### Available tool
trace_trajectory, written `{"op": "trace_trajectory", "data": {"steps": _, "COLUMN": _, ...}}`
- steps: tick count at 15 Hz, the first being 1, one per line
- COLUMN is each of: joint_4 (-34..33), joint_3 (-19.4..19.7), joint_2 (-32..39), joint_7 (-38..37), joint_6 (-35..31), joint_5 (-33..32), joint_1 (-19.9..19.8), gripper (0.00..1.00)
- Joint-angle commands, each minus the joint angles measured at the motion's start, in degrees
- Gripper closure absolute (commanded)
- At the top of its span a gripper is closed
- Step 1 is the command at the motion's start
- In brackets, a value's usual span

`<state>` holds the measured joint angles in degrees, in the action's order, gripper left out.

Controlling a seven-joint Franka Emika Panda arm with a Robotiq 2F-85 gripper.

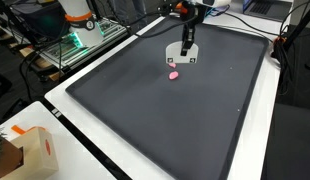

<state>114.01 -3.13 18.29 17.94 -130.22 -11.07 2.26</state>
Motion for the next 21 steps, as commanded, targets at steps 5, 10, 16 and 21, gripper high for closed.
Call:
{"op": "trace_trajectory", "data": {"steps": 5, "joint_4": 0.92, "joint_3": -2.04, "joint_2": -7.65, "joint_7": -3.77, "joint_6": 9.43, "joint_5": -0.24, "joint_1": 2.76, "gripper": 0.99}}
{"op": "trace_trajectory", "data": {"steps": 10, "joint_4": -1.49, "joint_3": -4.15, "joint_2": -7.73, "joint_7": -7.07, "joint_6": 15.73, "joint_5": -1.33, "joint_1": 5.82, "gripper": 0.99}}
{"op": "trace_trajectory", "data": {"steps": 16, "joint_4": -5.32, "joint_3": -6.17, "joint_2": -4.20, "joint_7": -13.08, "joint_6": 22.86, "joint_5": -3.79, "joint_1": 9.89, "gripper": 0.99}}
{"op": "trace_trajectory", "data": {"steps": 21, "joint_4": -8.24, "joint_3": -6.61, "joint_2": 0.74, "joint_7": -17.65, "joint_6": 26.29, "joint_5": -7.41, "joint_1": 12.90, "gripper": 0.99}}
